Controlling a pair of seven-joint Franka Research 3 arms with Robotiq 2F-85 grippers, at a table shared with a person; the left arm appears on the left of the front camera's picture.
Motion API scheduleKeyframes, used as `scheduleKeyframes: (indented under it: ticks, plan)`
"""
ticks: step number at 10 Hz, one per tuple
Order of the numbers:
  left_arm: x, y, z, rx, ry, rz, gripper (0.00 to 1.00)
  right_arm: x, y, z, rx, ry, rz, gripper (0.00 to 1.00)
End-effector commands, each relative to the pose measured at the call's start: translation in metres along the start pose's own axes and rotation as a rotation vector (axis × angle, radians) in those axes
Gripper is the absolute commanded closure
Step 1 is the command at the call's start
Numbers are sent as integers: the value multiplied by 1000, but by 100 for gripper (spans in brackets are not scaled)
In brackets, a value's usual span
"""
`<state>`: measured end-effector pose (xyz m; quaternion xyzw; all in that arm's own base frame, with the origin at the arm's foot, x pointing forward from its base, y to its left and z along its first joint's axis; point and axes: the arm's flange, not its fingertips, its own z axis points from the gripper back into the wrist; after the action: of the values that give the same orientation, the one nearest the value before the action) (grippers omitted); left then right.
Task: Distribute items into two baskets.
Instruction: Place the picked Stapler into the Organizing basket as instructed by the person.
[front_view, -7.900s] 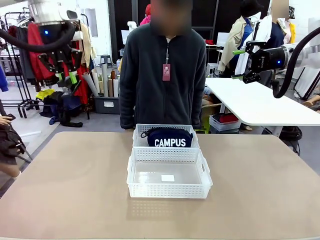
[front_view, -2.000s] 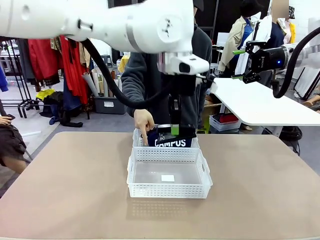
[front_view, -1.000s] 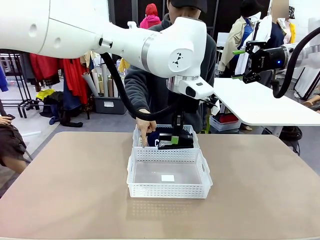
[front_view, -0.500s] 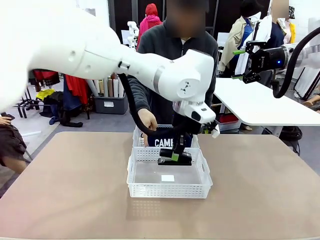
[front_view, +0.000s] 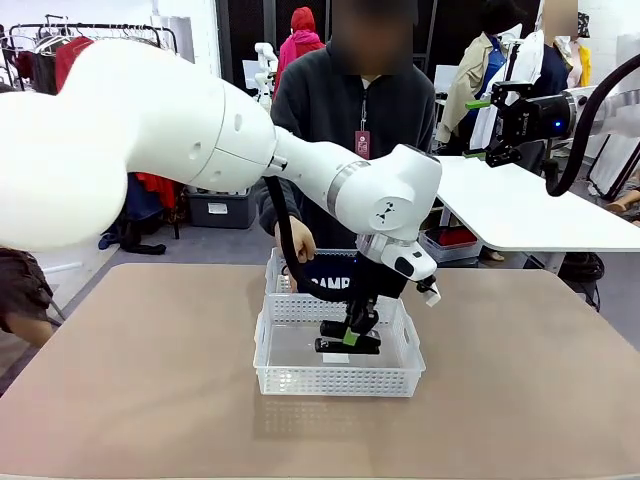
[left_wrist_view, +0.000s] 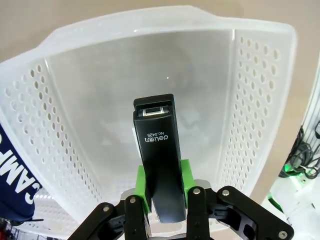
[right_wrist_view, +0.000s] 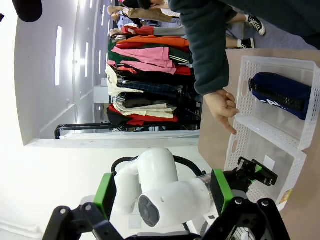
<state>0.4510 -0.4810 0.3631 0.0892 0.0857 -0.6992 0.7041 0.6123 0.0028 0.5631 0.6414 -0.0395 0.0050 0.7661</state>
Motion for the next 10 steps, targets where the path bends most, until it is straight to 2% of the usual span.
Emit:
scheduleKeyframes:
  ticks: [1, 4, 8, 9, 10]
  plan:
    - [2, 5, -2, 5, 31, 42, 100, -1, 3, 0, 1, 1, 1, 0]
    - [2, 11, -13, -15, 23, 84, 100, -1, 3, 0, 1, 1, 1, 0]
    - [3, 19, -29, -46, 21, 79, 100, -1, 3, 0, 1, 1, 1, 0]
    - [3, 20, -30, -55, 19, 82, 96, -1, 3, 0, 1, 1, 1, 0]
    - [2, 20, -31, -62, 15, 82, 77, -1, 3, 0, 1, 1, 1, 0]
